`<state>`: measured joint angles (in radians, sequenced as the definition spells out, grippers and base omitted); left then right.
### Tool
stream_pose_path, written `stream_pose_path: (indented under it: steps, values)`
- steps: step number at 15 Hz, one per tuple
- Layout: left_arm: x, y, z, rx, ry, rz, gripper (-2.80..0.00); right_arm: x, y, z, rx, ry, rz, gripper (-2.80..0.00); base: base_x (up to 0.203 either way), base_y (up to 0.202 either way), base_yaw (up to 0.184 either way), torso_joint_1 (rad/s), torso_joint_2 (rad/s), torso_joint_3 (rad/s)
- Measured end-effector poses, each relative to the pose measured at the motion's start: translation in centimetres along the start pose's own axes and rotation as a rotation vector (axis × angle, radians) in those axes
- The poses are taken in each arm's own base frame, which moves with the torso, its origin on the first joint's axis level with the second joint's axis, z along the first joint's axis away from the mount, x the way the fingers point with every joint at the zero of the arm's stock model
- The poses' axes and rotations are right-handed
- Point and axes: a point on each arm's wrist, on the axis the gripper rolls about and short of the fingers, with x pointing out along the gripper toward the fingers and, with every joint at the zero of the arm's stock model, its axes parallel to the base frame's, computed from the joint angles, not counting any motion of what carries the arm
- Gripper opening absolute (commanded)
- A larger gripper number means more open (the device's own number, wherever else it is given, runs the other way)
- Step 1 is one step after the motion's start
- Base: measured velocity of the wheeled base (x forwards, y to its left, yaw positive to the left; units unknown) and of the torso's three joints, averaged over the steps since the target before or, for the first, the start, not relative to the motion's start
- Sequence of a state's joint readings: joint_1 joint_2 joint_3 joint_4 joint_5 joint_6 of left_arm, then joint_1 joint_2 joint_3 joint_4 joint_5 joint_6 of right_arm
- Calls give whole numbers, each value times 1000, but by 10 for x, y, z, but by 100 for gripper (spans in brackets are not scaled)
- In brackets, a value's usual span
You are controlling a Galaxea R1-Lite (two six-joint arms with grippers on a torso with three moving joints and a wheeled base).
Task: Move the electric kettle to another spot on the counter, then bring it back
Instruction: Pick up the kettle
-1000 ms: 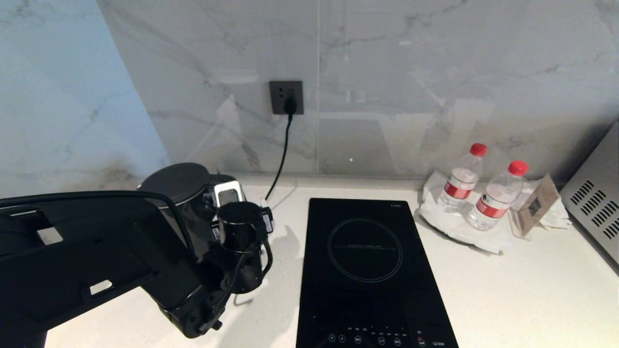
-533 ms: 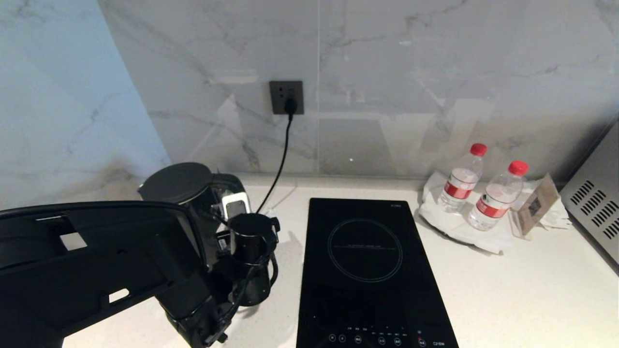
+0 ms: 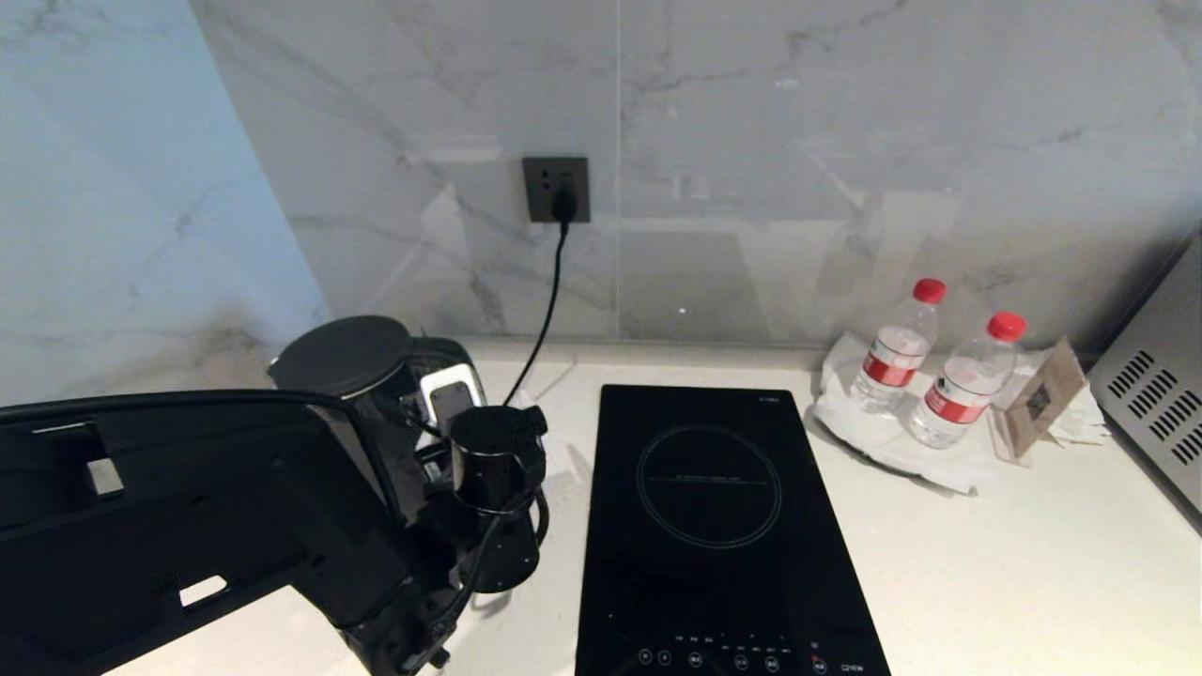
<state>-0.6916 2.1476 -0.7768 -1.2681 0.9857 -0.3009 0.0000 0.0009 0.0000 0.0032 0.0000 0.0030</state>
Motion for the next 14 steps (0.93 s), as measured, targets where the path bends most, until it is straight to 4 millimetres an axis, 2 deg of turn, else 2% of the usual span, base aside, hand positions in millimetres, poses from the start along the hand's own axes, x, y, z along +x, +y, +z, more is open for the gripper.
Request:
stream_pose_path:
  steps: [5,11,14]
  values:
    - [2,-6,8,-28,-16,-10,0,0,0,0,0,0,0,-280,0,0,0,0,0,0]
    - [31,-4,2,-11,-32,38,0,0,0,0,0,0,0,-280,0,0,0,0,0,0]
    - [44,1,7,0,-48,68,0,0,0,0,0,0,0,-280,0,0,0,0,0,0]
